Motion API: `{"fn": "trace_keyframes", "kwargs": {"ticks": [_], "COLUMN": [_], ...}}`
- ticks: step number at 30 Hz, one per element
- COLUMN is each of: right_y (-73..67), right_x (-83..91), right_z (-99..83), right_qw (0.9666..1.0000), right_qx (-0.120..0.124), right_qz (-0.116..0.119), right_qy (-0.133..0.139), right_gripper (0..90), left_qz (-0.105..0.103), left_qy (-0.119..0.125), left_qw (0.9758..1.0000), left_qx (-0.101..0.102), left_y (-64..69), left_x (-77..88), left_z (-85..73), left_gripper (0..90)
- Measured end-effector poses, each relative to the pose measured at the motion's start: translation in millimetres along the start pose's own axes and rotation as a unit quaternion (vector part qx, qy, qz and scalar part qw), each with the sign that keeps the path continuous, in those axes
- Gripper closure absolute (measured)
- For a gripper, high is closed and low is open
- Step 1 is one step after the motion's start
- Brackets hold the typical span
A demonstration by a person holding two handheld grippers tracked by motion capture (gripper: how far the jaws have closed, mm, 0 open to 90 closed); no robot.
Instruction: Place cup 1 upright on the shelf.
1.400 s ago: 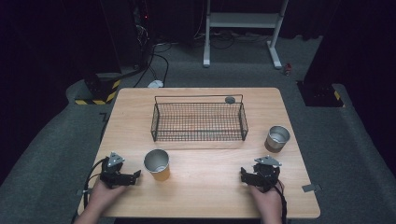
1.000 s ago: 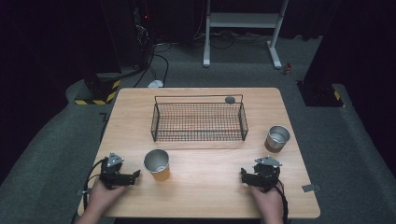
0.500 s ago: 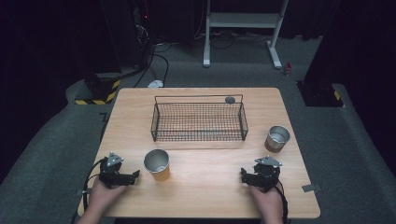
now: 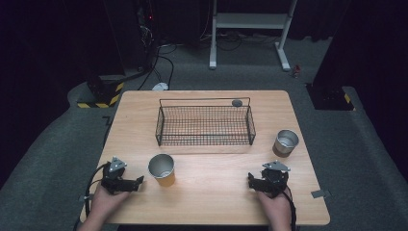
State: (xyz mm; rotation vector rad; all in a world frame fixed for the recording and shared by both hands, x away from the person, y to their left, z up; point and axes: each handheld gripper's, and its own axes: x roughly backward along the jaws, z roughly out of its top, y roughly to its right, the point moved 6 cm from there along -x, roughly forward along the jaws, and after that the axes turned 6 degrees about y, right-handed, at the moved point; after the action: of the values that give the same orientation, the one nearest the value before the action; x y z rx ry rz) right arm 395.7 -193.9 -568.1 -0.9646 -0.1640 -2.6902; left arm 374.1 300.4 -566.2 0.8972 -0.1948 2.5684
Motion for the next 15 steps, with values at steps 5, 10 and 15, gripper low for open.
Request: {"fn": "trace_keyframes", "kwargs": {"ticks": [5, 10, 15], "right_y": [0.3, 0.0, 0.2], "right_x": [-0.2, 0.0, -0.2], "right_z": [0.2, 0.0, 0.2], "right_qw": [1.0, 1.0, 1.0], "right_qx": [0.003, 0.0, 0.001], "right_qz": [0.0, 0.0, 0.0], "right_qy": [0.001, 0.0, 0.0], "right_gripper": [8.8, 8.8, 8.8], "left_qz": [-0.007, -0.016, -0.021], "left_qy": [0.013, 0.025, 0.034], "left_qw": [0.9999, 0.9995, 0.9992], "left_qx": [0.005, -0.006, -0.005], "left_y": [3.1, 8.6, 12.1], "left_x": [4.9, 9.6, 11.9], "left_z": [4.6, 10.2, 12.6], "left_gripper": [0.1, 0.2, 0.2]}}
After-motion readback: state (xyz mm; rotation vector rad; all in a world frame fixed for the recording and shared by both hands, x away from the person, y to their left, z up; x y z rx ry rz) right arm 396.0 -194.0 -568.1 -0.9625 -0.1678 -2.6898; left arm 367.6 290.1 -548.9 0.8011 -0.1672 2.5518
